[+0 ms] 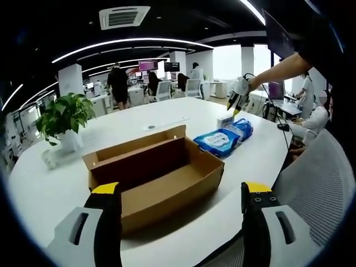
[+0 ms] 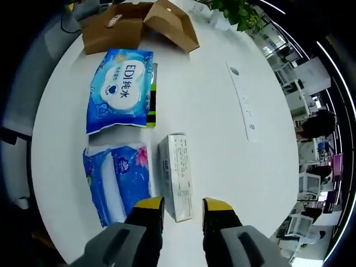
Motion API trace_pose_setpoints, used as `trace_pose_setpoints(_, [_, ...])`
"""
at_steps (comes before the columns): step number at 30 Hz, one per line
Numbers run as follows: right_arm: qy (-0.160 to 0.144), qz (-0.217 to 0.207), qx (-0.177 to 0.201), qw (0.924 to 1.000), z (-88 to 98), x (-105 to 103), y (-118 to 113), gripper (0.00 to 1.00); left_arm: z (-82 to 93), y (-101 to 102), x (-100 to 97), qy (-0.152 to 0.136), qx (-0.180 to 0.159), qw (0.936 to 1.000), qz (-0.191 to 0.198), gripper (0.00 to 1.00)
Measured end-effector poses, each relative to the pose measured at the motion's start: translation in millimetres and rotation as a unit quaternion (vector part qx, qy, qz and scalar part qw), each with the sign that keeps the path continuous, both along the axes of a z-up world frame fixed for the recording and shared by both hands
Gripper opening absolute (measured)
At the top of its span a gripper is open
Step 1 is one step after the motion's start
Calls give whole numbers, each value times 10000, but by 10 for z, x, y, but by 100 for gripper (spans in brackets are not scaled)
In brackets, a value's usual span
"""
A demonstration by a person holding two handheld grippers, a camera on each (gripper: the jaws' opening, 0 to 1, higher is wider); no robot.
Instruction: Operate the shoe box by opening the lid, removing the specified soft item, and placing it in the target area until the item is outside and the box remains undamaged.
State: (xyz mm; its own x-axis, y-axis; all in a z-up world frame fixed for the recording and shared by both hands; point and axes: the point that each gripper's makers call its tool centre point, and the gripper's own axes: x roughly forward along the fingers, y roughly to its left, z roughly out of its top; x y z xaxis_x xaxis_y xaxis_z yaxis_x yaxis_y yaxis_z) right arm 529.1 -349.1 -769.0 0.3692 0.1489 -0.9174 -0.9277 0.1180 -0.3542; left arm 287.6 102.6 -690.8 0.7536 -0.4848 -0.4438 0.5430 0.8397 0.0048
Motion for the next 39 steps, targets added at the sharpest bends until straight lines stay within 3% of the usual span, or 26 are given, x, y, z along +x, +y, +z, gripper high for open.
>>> trace_pose_setpoints(10, [-136,-451,612,9970,229,-298,217,37,38,-9,-5,-47,-93,9999,-21,92])
trace_pose_setpoints(17, [-185,-922,1170,9887,402,-586,436,48,34,-63,-34,-30,-88,9998,-157,92])
trace_pose_setpoints(27, [-283,-1265,1617,9783,515,-960,618,63,64,-83,-55,-75,-114,9997,-212,90])
trace_pose_setpoints(34, [-288,-1641,1950,9665,544,-1187,680,70,69,-32,-33,38,-299,9995,-106,90])
trace_pose_setpoints(39, [-358,-2020,2357,9499,585,-1328,755,80,102,5,26,177,-500,9985,-103,90])
